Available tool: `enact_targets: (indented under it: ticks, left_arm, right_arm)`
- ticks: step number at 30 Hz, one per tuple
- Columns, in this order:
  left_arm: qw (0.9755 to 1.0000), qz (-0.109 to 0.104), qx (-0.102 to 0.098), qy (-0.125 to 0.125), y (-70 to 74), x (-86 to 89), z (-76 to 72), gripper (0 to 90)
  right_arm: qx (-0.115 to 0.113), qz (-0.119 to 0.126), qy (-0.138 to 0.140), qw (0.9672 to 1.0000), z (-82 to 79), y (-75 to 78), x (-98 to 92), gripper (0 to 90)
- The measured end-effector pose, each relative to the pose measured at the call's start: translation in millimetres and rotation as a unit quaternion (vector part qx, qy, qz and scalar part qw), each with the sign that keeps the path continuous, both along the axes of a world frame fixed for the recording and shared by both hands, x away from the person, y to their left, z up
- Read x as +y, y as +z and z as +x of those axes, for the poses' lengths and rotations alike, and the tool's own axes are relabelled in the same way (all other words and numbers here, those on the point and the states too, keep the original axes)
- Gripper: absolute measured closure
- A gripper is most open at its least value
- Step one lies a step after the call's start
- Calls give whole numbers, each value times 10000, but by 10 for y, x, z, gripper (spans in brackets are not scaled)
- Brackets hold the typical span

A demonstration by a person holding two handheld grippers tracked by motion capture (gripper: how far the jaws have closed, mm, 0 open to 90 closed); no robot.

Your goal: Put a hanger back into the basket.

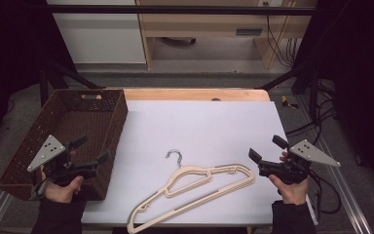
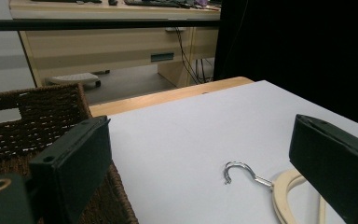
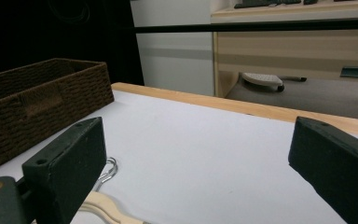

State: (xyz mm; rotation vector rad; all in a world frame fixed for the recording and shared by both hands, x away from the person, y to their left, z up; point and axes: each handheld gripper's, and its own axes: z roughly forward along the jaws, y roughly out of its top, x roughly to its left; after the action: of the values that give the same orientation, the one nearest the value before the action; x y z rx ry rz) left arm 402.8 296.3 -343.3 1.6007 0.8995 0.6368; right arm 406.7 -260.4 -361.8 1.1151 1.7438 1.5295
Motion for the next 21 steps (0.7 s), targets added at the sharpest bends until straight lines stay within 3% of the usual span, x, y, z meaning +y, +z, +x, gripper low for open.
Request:
enact_targets:
  ticks: [11,21]
  left_arm:
    - [10000,-5,6,5,-24,-8,11,54]
    - [10000,39,61,-8,-70,-37,46,54]
  right_arm:
    - [98,-85,23,9999,11,20,123,72]
    - [483,-291,360,9978,118,-57,539,91]
